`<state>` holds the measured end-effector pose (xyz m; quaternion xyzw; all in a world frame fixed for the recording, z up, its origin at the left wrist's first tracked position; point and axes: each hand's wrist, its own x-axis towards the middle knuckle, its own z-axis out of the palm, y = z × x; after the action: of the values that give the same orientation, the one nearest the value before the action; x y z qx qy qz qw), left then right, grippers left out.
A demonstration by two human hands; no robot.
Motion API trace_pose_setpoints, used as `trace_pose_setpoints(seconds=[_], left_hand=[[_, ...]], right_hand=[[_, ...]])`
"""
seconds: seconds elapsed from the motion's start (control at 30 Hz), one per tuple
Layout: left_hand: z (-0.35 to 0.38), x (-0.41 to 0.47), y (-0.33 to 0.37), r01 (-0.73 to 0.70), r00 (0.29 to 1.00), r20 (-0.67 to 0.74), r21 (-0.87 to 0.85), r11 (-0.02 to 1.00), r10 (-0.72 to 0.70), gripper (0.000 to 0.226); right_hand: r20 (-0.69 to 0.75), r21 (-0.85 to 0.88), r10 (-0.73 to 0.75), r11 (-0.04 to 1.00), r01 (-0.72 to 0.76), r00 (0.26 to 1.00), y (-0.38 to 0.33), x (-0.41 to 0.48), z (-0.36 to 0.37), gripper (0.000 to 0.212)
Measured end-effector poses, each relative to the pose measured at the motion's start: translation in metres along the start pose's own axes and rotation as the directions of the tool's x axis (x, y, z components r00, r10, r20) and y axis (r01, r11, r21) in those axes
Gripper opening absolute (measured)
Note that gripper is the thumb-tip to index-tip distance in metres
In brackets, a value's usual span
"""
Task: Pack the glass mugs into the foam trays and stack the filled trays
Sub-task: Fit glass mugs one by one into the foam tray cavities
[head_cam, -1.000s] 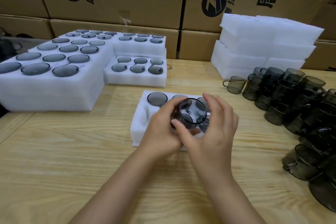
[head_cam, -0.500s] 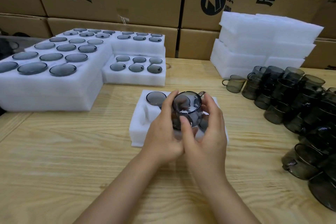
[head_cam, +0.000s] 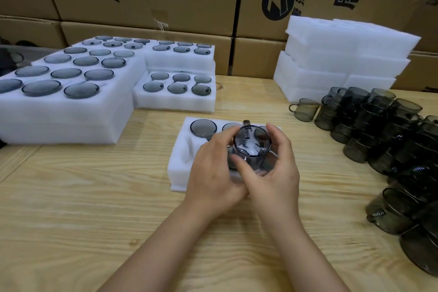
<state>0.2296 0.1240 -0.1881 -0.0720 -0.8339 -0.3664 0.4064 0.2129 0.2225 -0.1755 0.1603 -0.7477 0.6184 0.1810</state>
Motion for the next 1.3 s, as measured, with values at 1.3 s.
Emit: trace_pose_setpoints(seconds=[1.3], left_hand=[[-0.046, 0.012, -0.062, 0.383, 0.923, 0.169, -0.335, 0.861, -0.345, 0.064]], right_hand=[[0.588, -0.508, 0.109, 0.821, 0.261, 0.801, -0.023, 0.072, 0.105, 0.059]])
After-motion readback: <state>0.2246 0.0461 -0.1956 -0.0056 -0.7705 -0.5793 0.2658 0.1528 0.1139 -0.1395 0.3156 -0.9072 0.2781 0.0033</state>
